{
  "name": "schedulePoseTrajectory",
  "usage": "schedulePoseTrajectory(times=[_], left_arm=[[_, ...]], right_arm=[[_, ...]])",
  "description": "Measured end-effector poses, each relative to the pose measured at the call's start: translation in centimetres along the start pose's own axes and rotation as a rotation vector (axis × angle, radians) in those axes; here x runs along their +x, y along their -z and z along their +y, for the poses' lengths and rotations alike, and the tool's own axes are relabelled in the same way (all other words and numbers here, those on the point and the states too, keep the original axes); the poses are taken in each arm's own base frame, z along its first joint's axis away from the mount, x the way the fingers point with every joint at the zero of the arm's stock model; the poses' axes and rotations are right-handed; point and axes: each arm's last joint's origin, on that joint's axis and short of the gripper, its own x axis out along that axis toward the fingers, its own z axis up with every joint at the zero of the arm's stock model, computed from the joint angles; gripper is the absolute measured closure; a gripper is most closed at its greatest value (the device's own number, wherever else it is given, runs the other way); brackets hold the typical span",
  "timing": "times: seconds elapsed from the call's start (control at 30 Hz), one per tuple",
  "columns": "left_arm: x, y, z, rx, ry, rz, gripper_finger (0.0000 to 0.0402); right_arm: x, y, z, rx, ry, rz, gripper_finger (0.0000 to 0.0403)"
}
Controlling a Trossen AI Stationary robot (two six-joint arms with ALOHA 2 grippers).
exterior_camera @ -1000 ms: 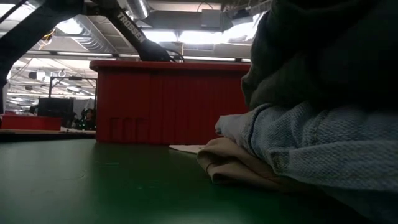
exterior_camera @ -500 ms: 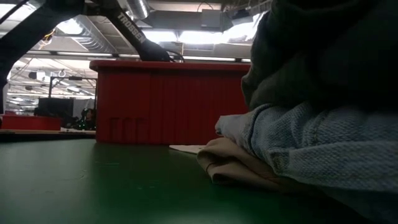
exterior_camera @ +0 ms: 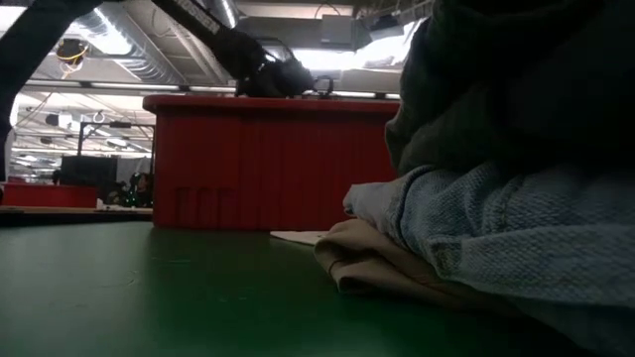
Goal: Fold Laundry from Bin
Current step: Fold the dark blue boxer
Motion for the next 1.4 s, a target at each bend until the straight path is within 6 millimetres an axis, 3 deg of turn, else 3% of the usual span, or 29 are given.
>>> schedulePoseTrajectory(times=[0.5, 0.77, 0.97, 1.1, 1.23, 1.4], left_arm=[[-7.1, -5.0, -1.2, 0.044, 0.062, -0.243, 0.0401], [-9.9, -6.9, -1.7, 0.063, 0.086, -0.317, 0.0401], [-9.6, -6.6, -1.6, 0.137, -0.049, -0.282, 0.0399], [-8.4, -6.3, -1.2, 0.182, -0.138, -0.233, 0.0371], [-6.1, -5.9, -0.7, 0.164, -0.139, -0.184, 0.0327], [-1.4, -4.6, 0.1, 0.100, -0.134, -0.074, 0.0288]], right_arm=[[-1.1, 0.5, -0.9, -0.038, 0.106, 0.057, 0.0237], [-3.0, 0.4, -1.9, -0.006, 0.116, 0.061, 0.0237], [-3.2, 0.5, -2.0, 0.002, 0.116, 0.070, 0.0237], [-3.1, 0.5, -1.9, 0.002, 0.110, 0.072, 0.0237], [-3.0, 0.5, -1.9, 0.001, 0.109, 0.073, 0.0237], [-3.0, 0.5, -1.9, 0.024, 0.102, 0.073, 0.0237]])
